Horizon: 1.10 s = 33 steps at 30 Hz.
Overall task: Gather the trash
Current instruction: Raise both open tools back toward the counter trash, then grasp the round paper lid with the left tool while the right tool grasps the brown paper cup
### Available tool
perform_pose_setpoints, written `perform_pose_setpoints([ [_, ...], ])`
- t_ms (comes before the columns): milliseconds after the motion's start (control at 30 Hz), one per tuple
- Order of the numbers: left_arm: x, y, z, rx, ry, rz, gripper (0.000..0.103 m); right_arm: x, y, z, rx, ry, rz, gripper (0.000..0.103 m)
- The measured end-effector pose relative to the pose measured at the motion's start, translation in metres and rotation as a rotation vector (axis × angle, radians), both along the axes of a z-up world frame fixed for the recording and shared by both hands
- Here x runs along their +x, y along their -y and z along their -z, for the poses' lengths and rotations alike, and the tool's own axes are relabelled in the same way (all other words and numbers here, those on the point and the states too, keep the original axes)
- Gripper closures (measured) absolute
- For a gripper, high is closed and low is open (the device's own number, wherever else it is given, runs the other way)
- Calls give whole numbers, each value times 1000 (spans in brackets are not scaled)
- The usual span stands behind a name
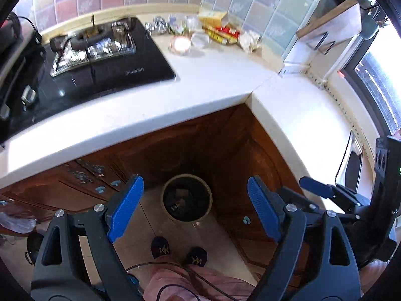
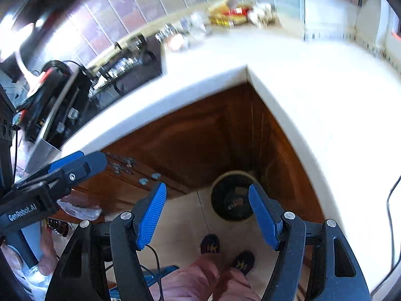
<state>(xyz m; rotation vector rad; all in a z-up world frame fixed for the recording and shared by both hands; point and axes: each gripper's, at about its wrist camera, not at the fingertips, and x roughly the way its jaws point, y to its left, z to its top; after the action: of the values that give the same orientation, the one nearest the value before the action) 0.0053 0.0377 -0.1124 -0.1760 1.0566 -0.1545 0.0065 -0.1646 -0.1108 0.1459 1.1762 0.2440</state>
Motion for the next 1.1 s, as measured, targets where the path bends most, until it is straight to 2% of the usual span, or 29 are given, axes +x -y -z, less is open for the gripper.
perform_pose_setpoints([
  [233, -9, 10, -46, 24, 84, -2, 20, 2, 5, -70, 9, 136, -24, 33],
  [467, -1, 21, -94, 57, 183, -1, 20, 19, 9, -120, 36, 233, -41, 33],
  [633, 17, 19, -116, 72, 215, -9, 20, 44, 8, -145, 49, 281, -45, 33],
  [900, 92, -1, -116, 41, 179, 2, 20, 107, -7, -152, 61, 295, -12, 33],
  [1100, 178, -15, -83, 4, 98, 46, 20, 176, -17, -130, 41, 269, 44, 33],
])
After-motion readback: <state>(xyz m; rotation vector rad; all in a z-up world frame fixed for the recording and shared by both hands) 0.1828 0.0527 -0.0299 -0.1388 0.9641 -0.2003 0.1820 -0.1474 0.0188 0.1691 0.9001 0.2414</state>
